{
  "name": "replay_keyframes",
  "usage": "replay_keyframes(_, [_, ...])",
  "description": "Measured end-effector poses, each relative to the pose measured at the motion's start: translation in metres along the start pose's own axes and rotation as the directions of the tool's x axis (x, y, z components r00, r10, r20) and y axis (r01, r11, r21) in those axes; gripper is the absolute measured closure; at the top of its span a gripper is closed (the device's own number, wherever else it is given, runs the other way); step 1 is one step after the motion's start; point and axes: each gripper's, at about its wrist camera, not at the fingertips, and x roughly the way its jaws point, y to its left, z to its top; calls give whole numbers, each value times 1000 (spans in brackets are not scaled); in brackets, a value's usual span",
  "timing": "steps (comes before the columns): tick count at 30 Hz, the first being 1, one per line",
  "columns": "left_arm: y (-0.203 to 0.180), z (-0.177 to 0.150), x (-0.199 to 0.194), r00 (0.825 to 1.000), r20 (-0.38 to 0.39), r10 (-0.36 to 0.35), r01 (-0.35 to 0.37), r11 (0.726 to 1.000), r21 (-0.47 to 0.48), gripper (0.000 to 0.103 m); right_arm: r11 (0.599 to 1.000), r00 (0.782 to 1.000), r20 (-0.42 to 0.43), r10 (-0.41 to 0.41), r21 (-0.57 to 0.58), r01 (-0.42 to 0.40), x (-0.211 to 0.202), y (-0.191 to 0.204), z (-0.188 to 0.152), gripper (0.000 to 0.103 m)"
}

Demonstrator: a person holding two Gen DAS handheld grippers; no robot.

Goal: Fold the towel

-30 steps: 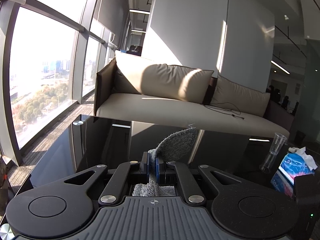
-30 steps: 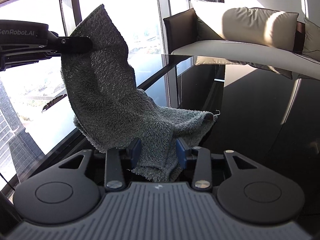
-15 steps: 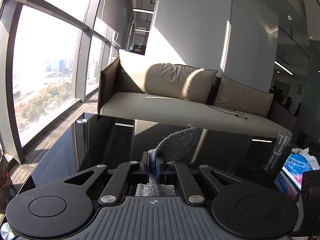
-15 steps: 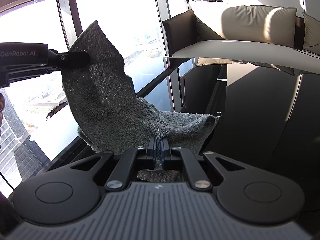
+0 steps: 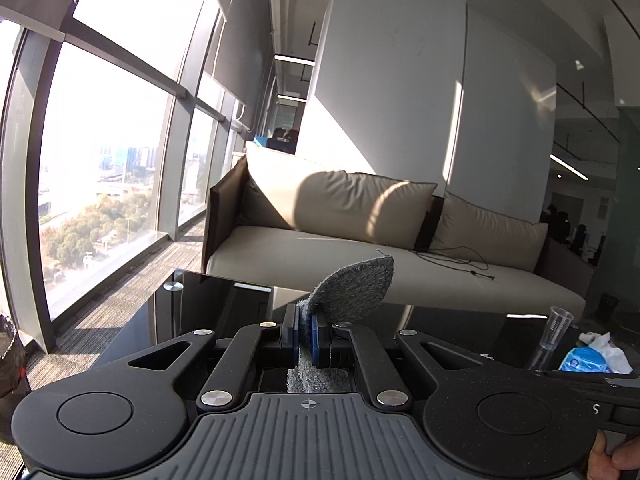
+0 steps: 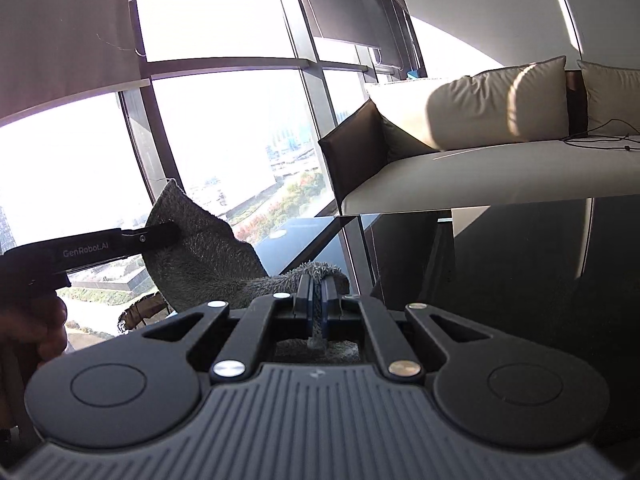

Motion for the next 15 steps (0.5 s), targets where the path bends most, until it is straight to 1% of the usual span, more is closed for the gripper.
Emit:
replay_keyframes(7, [-8, 18, -22, 999, 36, 6, -6, 1000, 4, 98, 1000, 998, 58, -7, -6, 7, -37, 8, 22, 99])
replay_keyframes(15, [-28, 43, -59, 994, 108, -1, -2, 1000, 26, 98, 999, 992, 128, -6, -52, 12, -87, 27, 54, 99])
